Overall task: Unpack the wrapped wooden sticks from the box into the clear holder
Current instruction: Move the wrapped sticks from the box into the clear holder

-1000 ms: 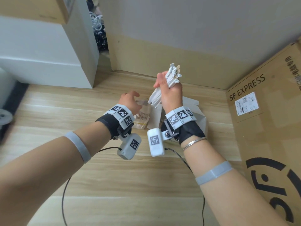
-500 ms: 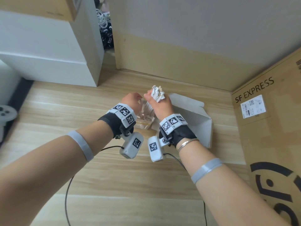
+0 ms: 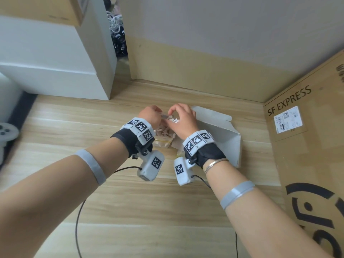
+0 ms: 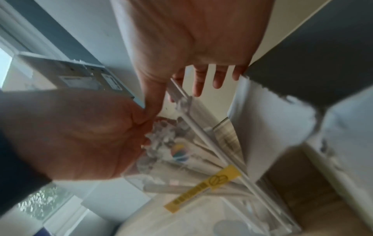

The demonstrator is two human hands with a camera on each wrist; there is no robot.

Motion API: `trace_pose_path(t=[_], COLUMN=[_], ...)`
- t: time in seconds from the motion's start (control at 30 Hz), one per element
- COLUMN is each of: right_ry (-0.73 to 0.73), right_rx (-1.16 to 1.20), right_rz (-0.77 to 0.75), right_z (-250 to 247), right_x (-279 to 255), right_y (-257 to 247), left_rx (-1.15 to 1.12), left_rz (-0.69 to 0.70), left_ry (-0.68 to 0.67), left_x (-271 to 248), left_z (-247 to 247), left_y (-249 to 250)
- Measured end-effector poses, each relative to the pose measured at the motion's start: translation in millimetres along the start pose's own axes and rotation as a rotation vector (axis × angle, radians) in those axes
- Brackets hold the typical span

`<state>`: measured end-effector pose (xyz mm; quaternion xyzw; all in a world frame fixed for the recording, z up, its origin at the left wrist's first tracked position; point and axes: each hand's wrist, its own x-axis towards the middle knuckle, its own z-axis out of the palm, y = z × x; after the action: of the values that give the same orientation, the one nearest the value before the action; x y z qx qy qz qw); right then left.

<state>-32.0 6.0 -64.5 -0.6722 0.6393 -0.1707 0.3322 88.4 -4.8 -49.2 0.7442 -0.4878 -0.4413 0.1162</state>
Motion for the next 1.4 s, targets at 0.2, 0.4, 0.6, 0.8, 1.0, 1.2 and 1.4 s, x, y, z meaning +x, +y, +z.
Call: trace_pose_path(t=[0.2, 0.4, 0.6, 0.8, 1.0, 1.2, 1.4], right_ry=[0.007, -0.011, 0.108, -0.013, -0.127, -0.215, -0.248], right_rx=[-0.144, -0.392, -0.152, -0.084, -0.116, -0.109, -0.102], right_rz=[0.021, 0.042, 0.06, 0.152, 0.196, 0.196, 0.232], right_z=[-6, 7, -22, -50, -61, -65, -62], right_x=[1, -2, 2, -5, -19, -27, -30], right_y=[5, 16, 24, 44, 60, 73, 81], left_rx=[-0.019, -0.035, -0.076, -0.083, 0.079, 0.112, 0.051], left_rz=[0.019, 0.031, 0.163, 0.378, 0.161, -0.049, -0.005], left_ry=[0.011, 0.016, 0.155, 0.17, -0.116, -0.137, -0.144], left_x=[0, -1, -12, -33, -36, -29, -24], left_z=[3, 5, 14, 37, 78, 98, 94], left_y=[1, 0, 10, 45, 52, 53, 44])
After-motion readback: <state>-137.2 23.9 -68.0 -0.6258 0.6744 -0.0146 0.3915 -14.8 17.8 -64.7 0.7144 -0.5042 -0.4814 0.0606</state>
